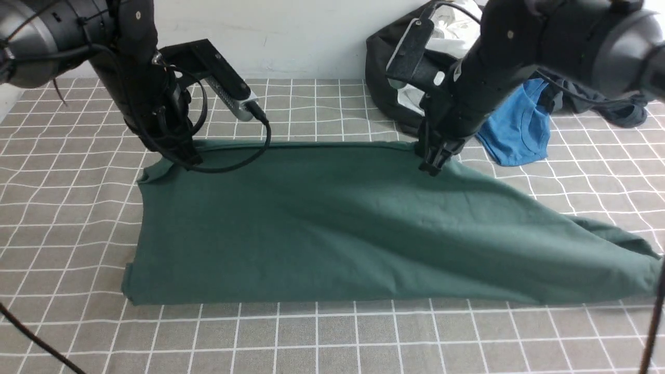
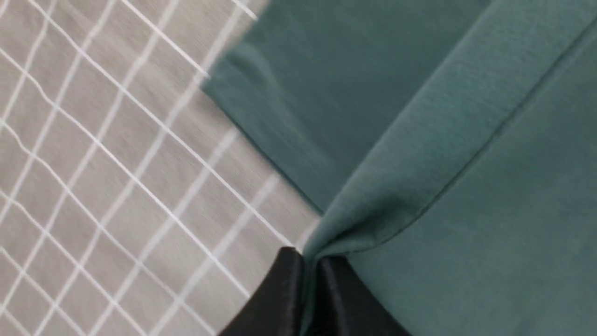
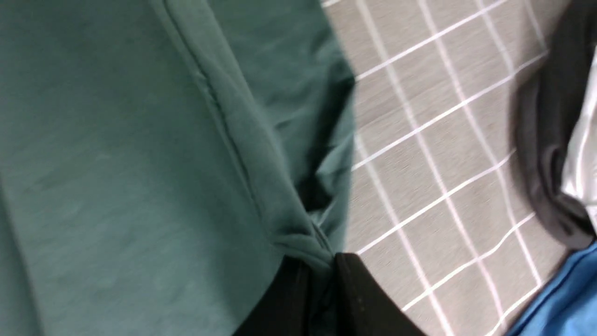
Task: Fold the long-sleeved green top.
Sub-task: Use both arms to drag the lower edge of the fabric forward and fold it over the upper edge, then use the right arm to clamp the right edge of the fabric
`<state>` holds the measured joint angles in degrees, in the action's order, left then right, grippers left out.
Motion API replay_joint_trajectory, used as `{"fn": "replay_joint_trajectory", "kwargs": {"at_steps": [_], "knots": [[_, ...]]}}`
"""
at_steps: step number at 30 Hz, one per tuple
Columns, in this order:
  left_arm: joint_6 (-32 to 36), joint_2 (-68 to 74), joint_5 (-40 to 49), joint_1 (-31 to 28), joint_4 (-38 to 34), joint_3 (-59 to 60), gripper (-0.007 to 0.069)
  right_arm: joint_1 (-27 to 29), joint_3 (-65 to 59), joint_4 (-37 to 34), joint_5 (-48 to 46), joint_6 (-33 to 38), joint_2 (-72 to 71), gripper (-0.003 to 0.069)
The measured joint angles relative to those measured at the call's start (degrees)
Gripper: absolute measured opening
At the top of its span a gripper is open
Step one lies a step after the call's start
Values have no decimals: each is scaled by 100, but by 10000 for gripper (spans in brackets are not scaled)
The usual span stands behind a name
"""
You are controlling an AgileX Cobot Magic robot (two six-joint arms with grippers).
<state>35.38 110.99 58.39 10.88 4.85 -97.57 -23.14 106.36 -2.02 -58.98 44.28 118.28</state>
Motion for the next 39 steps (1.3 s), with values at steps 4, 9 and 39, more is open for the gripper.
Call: {"fn": "replay_joint_trajectory", "kwargs": {"at_steps": [4,9,39], "knots": [[5,581,-215,-96,-1,-425,15,66,415,-40,149,-1,510,46],[5,1127,-634,-173,11,-566,24,163,534,-306,292,-189,771,100],[-654,1263,943,433,-1807,-1035,-6,3314,-3468,31,384,-3458,-1188,478]]}}
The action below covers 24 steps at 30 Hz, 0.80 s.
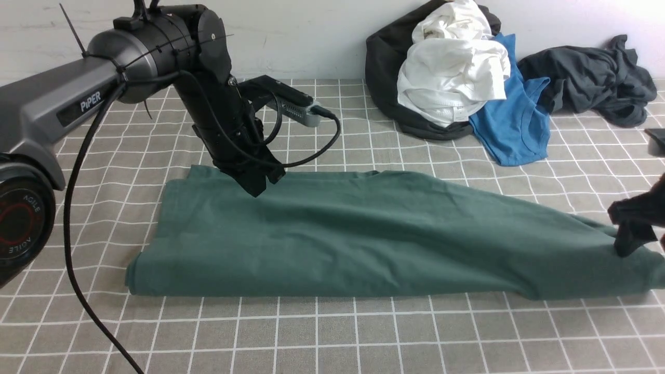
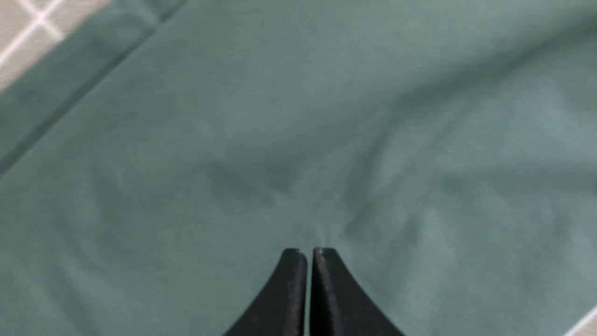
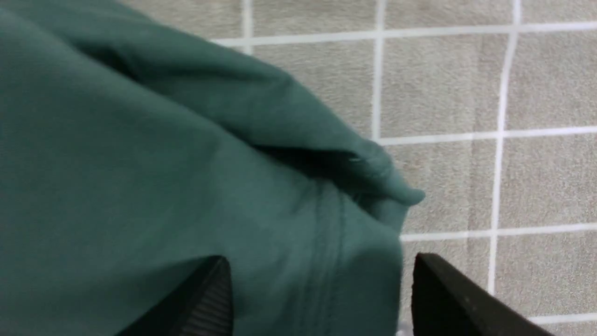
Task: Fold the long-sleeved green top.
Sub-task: Use the right arm to clamp the right edge of the fabric
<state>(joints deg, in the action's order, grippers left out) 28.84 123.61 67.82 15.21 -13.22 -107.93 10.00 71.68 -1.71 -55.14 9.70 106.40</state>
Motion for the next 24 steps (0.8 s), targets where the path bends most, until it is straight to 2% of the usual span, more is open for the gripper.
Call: {"fn": "replay_joint_trajectory", "kwargs": {"at_steps": [5,12,15,16,18,19,20,21,24], "knots": [[95,0,67,0,-118,0,-8,164,-45,-91,571,-20,427,493],[117,0,154,0,-121,0,-8,127,-51,-461,755,337,624,474],[117,-5,154,0,-116,0,-8,63,-51,-492,755,482,624,389],[117,-5,154,0,-116,0,-8,57,-51,-497,755,487,624,381],[117,-74,156,0,-87,0,-8,42,-22,-517,703,551,624,242],[117,-84,156,0,-87,0,-8,42,-7,-517,695,565,624,229],[117,-214,186,0,-1,5,-8,42,73,-448,553,603,617,130],[117,-305,202,0,64,5,-8,37,141,-364,428,608,581,92],[54,-619,230,0,278,5,-8,32,312,-70,99,580,413,88]]}}
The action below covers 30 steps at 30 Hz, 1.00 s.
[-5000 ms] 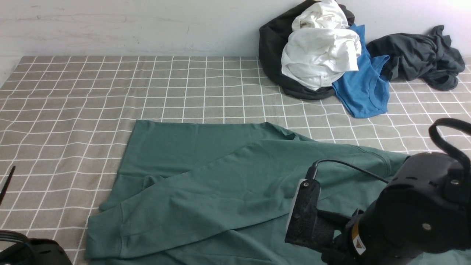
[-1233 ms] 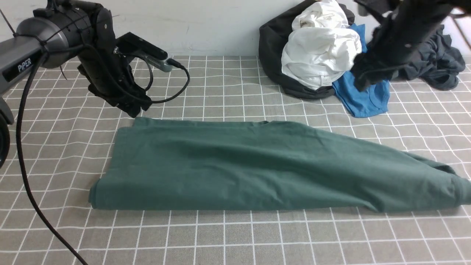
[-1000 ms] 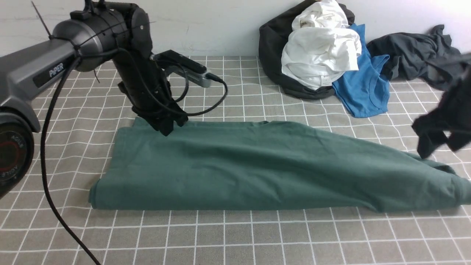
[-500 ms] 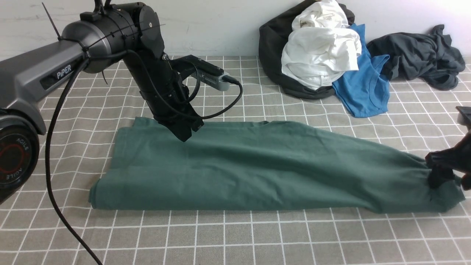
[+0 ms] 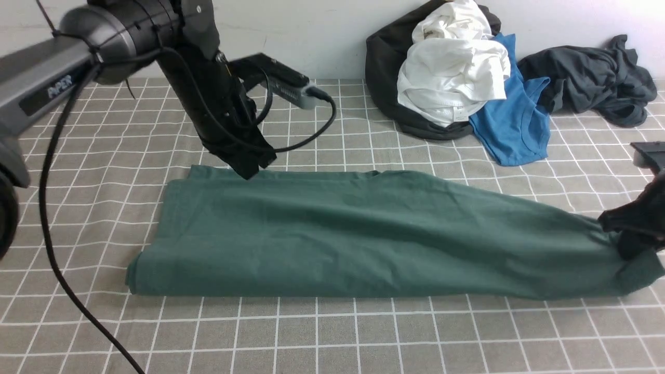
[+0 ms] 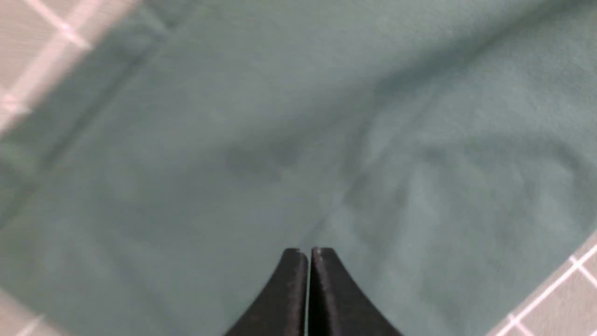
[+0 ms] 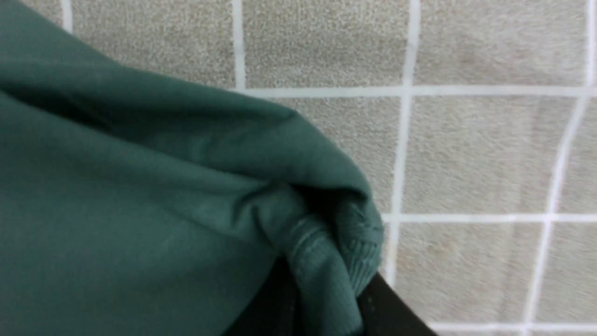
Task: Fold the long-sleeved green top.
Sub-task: Use the right arm to clamp the right edge of the fabric, then use the right arm to drag the right edge of the fabric to the left and folds it over the left edge
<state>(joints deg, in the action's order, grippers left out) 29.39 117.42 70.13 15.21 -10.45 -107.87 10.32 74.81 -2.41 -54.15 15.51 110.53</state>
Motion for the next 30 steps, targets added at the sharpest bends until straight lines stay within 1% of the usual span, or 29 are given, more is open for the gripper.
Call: {"fn": "replay_joint_trajectory", "kwargs": {"at_steps": [2,3,4,5,7,8,10,11,13,14,16,17,18,19,20,21,23,25,26,27,28,30], "knots": [[-180,-521,27,0,319,0,-8,-13,315,500,-437,-186,-434,90],[-203,-521,27,0,319,0,-8,-13,340,532,-437,-186,-469,90],[-377,-941,38,-19,475,0,-8,-13,558,712,-698,-281,-766,90],[-396,-941,38,-19,475,0,-8,-13,617,731,-727,-281,-840,90],[-561,-1473,57,-54,528,0,-8,-13,948,620,-1042,-257,-1219,90],[-628,-1737,72,-67,535,0,-8,-62,1209,330,-1262,-139,-1406,90],[-657,-2032,84,-79,547,0,-8,-171,1491,117,-1502,25,-1517,90],[-685,-2311,112,-86,554,0,-8,-376,1780,-126,-1656,164,-1578,90],[-705,-2531,144,-86,554,0,-8,-634,2056,-321,-1710,233,-1583,90],[-708,-2831,185,-86,554,0,-8,-1067,2292,-454,-1727,286,-1526,90],[-708,-3094,194,-86,549,0,-8,-1710,2583,-522,-1740,282,-1363,90],[-708,-3123,191,-86,549,0,-8,-1776,2610,-522,-1740,282,-1363,90],[-752,-3360,204,-86,549,0,-8,-2370,2852,-569,-1745,210,-1082,90],[-774,-3487,204,-86,549,0,-8,-2685,2988,-588,-1745,160,-899,90],[-795,-3614,205,-86,549,0,-8,-2985,3126,-597,-1745,99,-737,90],[-797,-3640,211,-86,549,0,-8,-2985,3126,-603,-1745,99,-694,90],[-859,-3959,222,-86,549,0,-8,-3763,3602,-620,-1745,-125,-47,90],[-877,-4109,222,-86,549,31,-8,-3973,3787,-632,-1746,-208,200,90],[-897,-4316,229,-86,549,147,-8,-4257,4111,-673,-1738,-360,648,90],[-903,-4440,229,-86,549,245,-8,-4401,4331,-718,-1711,-461,896,90],[-903,-4465,229,-86,549,269,-8,-4427,4375,-730,-1704,-478,896,90],[-903,-4720,229,-86,549,571,-8,-4668,4894,-891,-1597,-677,1477,90]]}}
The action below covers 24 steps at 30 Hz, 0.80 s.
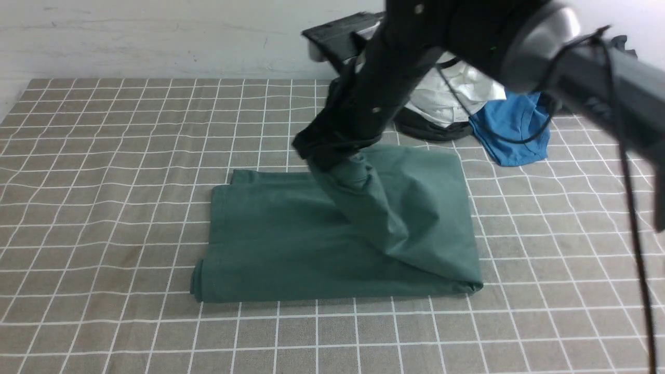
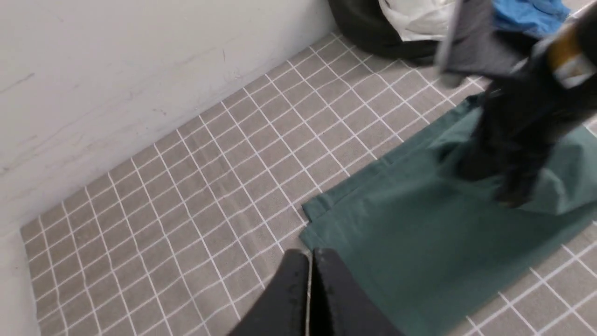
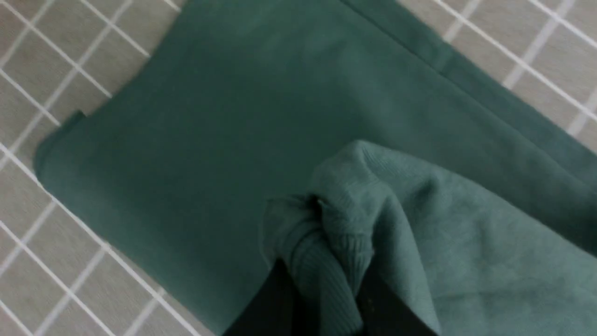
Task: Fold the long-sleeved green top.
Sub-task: Use the right arm to drag the right edge of the fabric to the left and folds it over the left edge
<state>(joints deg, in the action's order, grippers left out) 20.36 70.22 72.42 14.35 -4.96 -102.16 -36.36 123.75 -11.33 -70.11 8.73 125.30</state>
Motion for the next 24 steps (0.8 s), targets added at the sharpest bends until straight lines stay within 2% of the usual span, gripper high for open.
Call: {"fn": "replay_joint_trajectory", "kwargs": {"at_steps": [8,10,12,13,15,16,18,21,24], "knots": [[0,-585,88,0,260,1173,-8,-355,1503,-787,131,-345,1415,108],[0,-695,93,0,299,1359,-8,-337,1670,-995,63,-345,1551,153],[-13,-791,93,0,347,1465,-7,-325,1827,-1135,-61,-338,1581,242],[-20,-791,93,0,347,1471,-7,-325,1866,-1160,-76,-332,1581,251],[-46,-816,93,0,373,1489,-7,-277,2180,-1185,-160,-236,1542,374],[-51,-816,93,0,386,1489,-7,-244,2285,-1087,-165,-200,1490,428],[-51,-816,93,0,392,1495,-7,-185,2385,-813,-165,-194,1395,488],[-73,-816,93,0,392,1514,-7,-111,2434,-124,-165,-330,1306,522],[-97,-816,93,0,392,1533,-7,-79,2326,418,-167,-545,1339,523]]}}
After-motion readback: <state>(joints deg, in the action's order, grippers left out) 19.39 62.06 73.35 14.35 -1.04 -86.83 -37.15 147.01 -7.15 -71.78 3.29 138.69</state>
